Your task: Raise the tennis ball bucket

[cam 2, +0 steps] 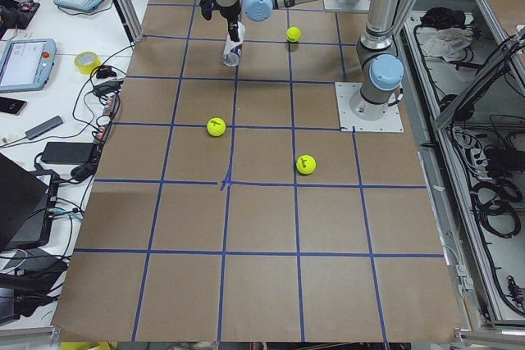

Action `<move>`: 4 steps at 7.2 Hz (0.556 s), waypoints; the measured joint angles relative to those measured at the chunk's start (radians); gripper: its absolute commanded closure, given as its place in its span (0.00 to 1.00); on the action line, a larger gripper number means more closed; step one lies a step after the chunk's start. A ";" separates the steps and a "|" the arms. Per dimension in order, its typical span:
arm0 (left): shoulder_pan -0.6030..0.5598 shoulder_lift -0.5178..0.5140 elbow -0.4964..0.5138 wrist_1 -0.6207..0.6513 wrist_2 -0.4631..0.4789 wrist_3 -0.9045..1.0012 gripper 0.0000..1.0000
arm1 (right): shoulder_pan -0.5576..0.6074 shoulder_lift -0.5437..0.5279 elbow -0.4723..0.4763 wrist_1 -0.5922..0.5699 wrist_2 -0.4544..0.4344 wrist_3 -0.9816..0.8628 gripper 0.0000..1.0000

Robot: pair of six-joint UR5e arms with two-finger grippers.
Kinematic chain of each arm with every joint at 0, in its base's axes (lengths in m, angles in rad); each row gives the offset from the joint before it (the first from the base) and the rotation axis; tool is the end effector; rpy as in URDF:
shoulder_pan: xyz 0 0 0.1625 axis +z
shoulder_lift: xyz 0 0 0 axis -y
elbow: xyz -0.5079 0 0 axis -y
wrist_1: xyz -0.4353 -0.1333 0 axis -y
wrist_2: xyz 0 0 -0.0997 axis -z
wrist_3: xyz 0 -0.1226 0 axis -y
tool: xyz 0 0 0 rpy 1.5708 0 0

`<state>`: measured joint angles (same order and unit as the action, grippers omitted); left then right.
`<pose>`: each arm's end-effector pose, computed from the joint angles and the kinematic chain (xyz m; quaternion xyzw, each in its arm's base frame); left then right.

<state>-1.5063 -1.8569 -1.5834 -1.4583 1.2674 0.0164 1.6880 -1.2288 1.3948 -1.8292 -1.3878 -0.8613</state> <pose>-0.1286 -0.6453 0.3882 0.0377 -0.9836 -0.0857 0.1541 0.2376 -0.6870 0.4582 -0.4712 0.8761 -0.0760 0.0683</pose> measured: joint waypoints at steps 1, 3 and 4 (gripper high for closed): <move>0.001 -0.053 0.013 0.013 -0.030 0.002 0.00 | -0.014 -0.044 -0.001 0.049 -0.019 0.050 0.00; 0.004 -0.134 0.025 0.040 -0.130 0.000 0.00 | -0.055 -0.146 0.000 0.122 -0.063 0.215 0.00; 0.006 -0.155 0.021 0.063 -0.186 -0.002 0.00 | -0.085 -0.180 0.003 0.175 -0.113 0.312 0.00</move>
<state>-1.4999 -2.0115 -1.5620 -1.3951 1.0814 0.0142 1.6026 -1.4086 1.3973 -1.6544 -1.5003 -0.5498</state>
